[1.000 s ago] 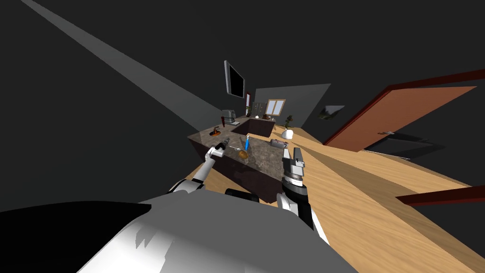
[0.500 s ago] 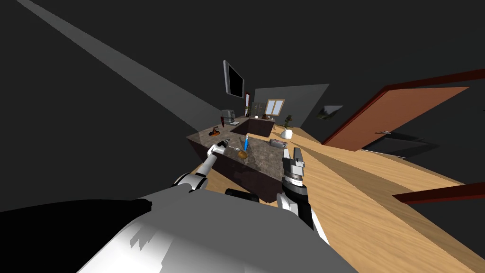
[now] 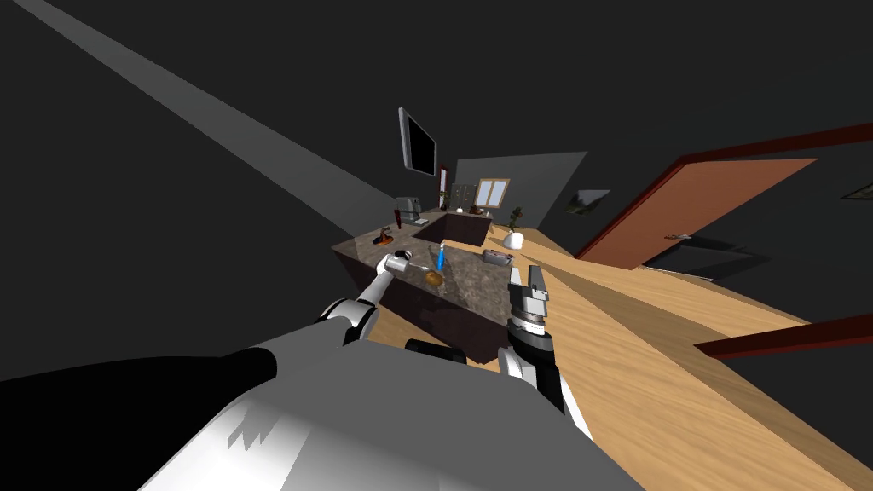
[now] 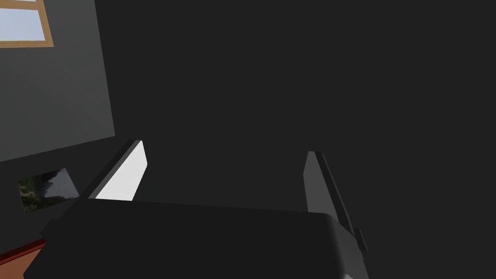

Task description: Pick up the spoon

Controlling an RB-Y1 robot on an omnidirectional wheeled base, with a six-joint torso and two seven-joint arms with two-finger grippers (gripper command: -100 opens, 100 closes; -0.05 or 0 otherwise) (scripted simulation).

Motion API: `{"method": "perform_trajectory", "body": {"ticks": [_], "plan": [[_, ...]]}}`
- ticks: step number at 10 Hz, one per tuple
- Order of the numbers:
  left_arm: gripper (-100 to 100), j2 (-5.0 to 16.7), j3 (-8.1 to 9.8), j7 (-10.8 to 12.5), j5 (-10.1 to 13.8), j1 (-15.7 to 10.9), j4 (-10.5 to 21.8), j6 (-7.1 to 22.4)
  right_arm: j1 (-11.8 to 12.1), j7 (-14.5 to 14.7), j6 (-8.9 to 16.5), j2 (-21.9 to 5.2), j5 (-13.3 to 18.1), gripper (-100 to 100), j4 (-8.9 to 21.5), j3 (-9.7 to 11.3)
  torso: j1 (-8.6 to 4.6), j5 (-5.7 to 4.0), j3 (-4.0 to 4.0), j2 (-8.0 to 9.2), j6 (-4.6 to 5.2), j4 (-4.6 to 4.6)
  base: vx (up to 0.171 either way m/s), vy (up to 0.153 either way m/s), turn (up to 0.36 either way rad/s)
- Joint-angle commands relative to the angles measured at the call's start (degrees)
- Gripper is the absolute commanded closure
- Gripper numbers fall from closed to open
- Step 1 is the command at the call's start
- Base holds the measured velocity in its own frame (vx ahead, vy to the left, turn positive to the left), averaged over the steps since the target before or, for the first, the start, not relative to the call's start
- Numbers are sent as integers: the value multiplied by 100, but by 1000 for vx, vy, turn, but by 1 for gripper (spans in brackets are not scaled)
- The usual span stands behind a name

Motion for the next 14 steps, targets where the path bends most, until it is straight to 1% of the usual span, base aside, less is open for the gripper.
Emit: {"method": "perform_trajectory", "body": {"ticks": [1,2,3,4,5,6,7,8,9,10,11,12,13,14], "plan": [[-100,16,5,-19,-20,-127,200,286,0,0,0,0,0,0,0,0,0,0,0,0,0,0,8,-21,-31],[-100,16,5,-19,-20,-127,200,326,0,0,0,0,0,0,0,0,1,1,0,1,-2,-1,3,-10,0],[-100,46,18,-43,-70,-373,482,543,0,0,0,0,0,0,0,0,5,2,1,3,-3,0,4,-19,-54],[-100,46,18,-43,-70,-373,508,638,0,0,0,0,0,0,0,0,2,1,1,2,0,0,7,-19,-35],[-100,75,31,-63,-122,-607,756,819,0,0,0,0,0,0,0,0,2,1,1,2,-2,0,11,-30,-51],[-100,75,31,-63,-122,-607,809,937,0,0,0,0,0,0,0,0,-2,0,0,0,0,0,12,-30,-41],[-100,103,44,-81,-175,-828,997,1144,0,0,0,0,0,0,0,0,-2,0,0,0,-2,-1,11,-36,-74],[-100,103,44,-81,-175,-828,1102,1221,0,0,0,0,0,0,0,0,-5,-1,0,0,0,0,8,-32,-36],[-100,128,56,-95,-230,-1035,1286,1437,0,0,0,0,0,0,0,0,-3,0,0,1,-2,-1,12,-42,-68],[-100,128,56,-95,-230,-1035,1385,1489,0,0,0,0,0,0,0,0,-7,-1,0,0,0,0,9,-30,-36],[-100,151,68,-105,-285,-1228,1606,1687,0,0,0,0,0,0,0,0,-2,0,0,1,-3,-1,9,-35,-87],[-100,151,68,-105,-285,-1228,1658,1741,0,0,0,0,0,0,0,0,-5,-1,0,1,0,0,10,-29,-44],[-100,172,80,-112,-342,-1406,1918,1916,0,0,0,0,0,0,0,0,-2,0,0,1,-3,-1,12,-41,-76],[-100,172,80,-112,-342,-1406,1918,1976,0,0,0,0,0,0,0,0,-7,-1,0,1,-1,-1,13,-34,-41]]}}
